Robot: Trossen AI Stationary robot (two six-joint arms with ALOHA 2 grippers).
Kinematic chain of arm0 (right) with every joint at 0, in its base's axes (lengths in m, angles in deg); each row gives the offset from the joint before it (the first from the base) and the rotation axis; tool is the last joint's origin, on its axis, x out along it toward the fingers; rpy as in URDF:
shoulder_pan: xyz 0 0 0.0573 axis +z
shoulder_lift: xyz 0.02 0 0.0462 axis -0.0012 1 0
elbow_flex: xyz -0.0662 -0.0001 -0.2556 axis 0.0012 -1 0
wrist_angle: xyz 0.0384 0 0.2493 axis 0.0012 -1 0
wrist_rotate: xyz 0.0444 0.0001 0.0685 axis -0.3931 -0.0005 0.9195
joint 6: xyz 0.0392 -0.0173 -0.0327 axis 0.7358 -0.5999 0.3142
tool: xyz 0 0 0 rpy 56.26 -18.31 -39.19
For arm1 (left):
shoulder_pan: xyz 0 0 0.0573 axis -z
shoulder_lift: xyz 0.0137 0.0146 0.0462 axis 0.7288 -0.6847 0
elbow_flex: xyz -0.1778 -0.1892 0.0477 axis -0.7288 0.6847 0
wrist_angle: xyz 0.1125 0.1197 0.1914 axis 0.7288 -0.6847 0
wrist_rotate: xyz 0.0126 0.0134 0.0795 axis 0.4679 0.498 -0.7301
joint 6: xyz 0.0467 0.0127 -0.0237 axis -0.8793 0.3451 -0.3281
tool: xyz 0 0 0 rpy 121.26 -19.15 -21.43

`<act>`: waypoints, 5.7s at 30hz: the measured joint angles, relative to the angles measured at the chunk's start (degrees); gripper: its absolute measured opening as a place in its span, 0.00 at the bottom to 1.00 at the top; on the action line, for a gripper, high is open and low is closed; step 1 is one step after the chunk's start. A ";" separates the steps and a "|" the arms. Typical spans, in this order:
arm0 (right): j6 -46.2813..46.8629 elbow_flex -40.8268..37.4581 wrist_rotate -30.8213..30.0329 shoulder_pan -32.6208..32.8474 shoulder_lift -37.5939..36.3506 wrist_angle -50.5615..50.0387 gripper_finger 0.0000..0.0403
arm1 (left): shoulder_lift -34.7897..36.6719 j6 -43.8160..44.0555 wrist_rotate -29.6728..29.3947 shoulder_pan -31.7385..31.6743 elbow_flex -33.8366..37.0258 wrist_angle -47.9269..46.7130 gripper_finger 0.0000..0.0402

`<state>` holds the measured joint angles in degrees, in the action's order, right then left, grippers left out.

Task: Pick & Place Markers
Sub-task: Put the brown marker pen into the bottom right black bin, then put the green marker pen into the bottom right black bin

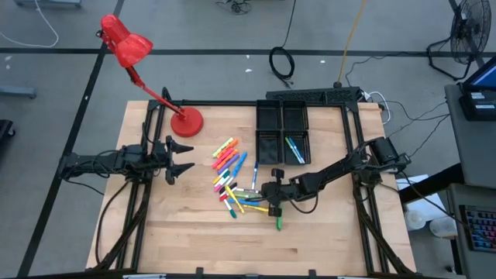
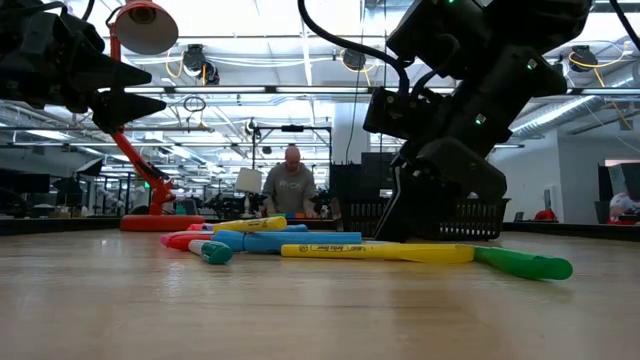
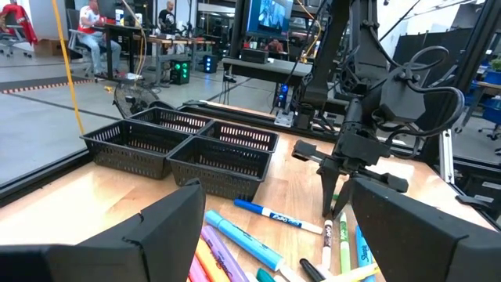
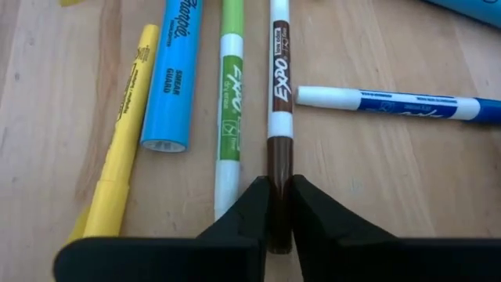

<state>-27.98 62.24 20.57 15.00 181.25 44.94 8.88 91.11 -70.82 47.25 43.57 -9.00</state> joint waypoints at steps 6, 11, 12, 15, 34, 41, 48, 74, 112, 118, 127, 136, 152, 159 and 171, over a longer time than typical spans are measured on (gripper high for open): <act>-0.55 -0.21 0.19 -0.02 -1.47 3.09 0.05 | 0.00 0.00 0.00 0.00 -0.01 0.01 0.81; -1.09 -0.11 -0.17 0.38 -3.20 3.98 0.06 | 0.00 0.00 0.00 0.00 0.00 0.01 0.81; -1.08 -0.12 -0.17 0.58 -3.41 3.57 0.06 | 0.00 0.00 0.00 0.01 -0.01 0.01 0.81; 1.06 -0.13 -0.26 0.81 -4.15 4.18 0.06 | 0.00 0.00 -0.02 -0.01 0.00 0.03 0.81; 20.95 -0.05 -22.88 3.63 -16.26 -11.25 0.05 | 0.00 0.00 0.00 0.00 0.00 0.01 0.81; 36.25 -0.03 -34.60 6.88 -21.40 -29.55 0.05 | 0.00 0.00 0.00 -0.01 -0.01 0.01 0.81; 52.17 -0.03 -36.12 7.04 -22.22 -47.42 0.05 | 0.00 0.00 0.00 0.01 0.00 -0.01 0.81; 58.97 -7.42 -30.57 1.61 -24.43 -51.41 0.05 | 0.00 0.00 0.00 -0.01 0.00 0.01 0.81; 43.34 -13.76 -30.51 -4.98 -25.00 -32.07 0.16 | 0.00 0.00 0.00 -0.01 0.00 0.01 0.81; 42.81 -13.76 -35.15 -4.76 -25.00 -31.12 0.19 | 0.00 0.00 0.00 -0.01 0.00 0.00 0.81; 13.59 -13.78 -34.04 1.26 -26.88 -3.00 0.20 | 0.00 0.00 0.00 0.01 0.00 0.01 0.81; -4.76 -13.69 -18.14 5.25 -24.37 27.16 0.24 | 0.00 0.00 0.00 0.01 0.00 0.03 0.81; -4.04 6.93 -13.55 9.22 -6.92 1.46 0.47 | 0.00 0.00 0.02 0.00 0.00 0.04 0.81; -5.09 9.17 -10.81 7.58 0.38 -3.33 0.43 | 0.00 0.00 0.02 -0.01 0.00 0.06 0.81; -1.07 7.43 -5.83 4.83 1.09 -5.98 0.39 | 0.00 0.00 0.00 0.00 0.00 0.05 0.81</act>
<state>-29.06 69.67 14.74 19.83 182.34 38.96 8.88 91.11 -70.82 47.24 43.57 -8.95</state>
